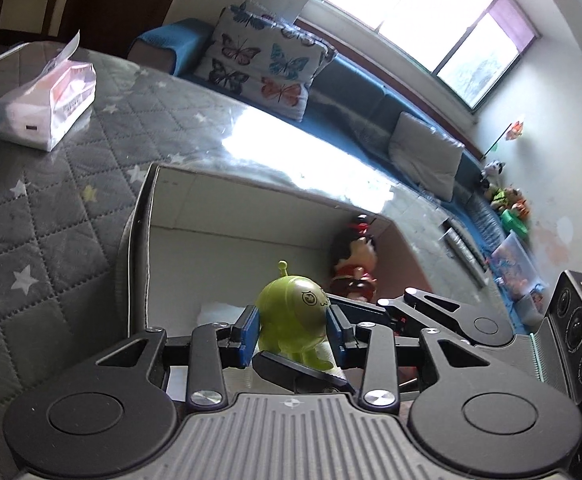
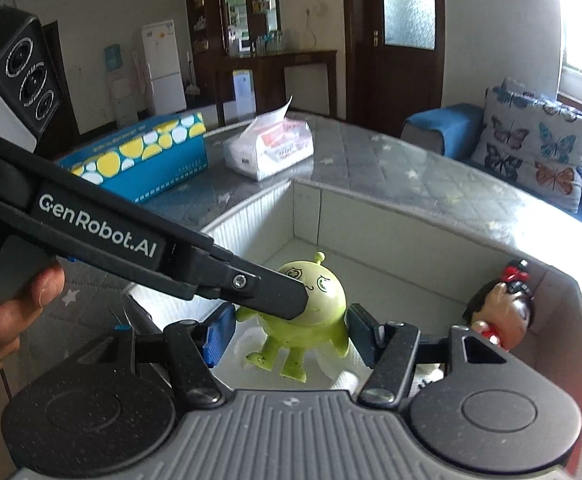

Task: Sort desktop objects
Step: 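Carry the green alien over the box and lower it inside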

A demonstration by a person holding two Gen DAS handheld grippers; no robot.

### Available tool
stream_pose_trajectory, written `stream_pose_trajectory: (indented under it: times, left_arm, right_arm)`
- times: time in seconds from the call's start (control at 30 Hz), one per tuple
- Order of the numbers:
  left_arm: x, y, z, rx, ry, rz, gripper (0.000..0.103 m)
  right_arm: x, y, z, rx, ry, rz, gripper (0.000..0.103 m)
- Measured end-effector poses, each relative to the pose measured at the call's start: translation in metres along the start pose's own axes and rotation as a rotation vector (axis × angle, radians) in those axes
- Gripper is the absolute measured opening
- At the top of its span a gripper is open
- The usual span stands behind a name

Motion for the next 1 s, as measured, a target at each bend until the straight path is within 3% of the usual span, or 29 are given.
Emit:
stream_pose_trajectory:
  times: [0.5, 0.6, 1.0]
  left_arm:
    - [-0.006, -0.003, -0.002, 0.064, -0.023, -0.041, 0.036]
    - [-0.007, 0.000, -0.004, 0.068, -0.016, -0.040, 0.036]
    - [-0.009, 0.007, -0.006, 0.065, -0.007, -0.038, 0.036]
  right_arm:
    - [0.000, -0.009, -0.008, 0.010, -0.004, -0.014, 0.061]
    - [-0.001, -0.010, -0.008, 0.010, -0.008, -0.014, 0.057]
    - [-0.001, -0.010, -0.010, 0.017, -0.016, -0.022, 0.056]
Point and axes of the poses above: each gripper's, at about its wrist camera, not at the fingertips, and y roughly against the way its jaws point, z to its right, x to its top, the point moved 2 cm from there along -y, roughly the way its jaws point, and after that the axes turned 4 degrees about x, right-handed, at the moved point
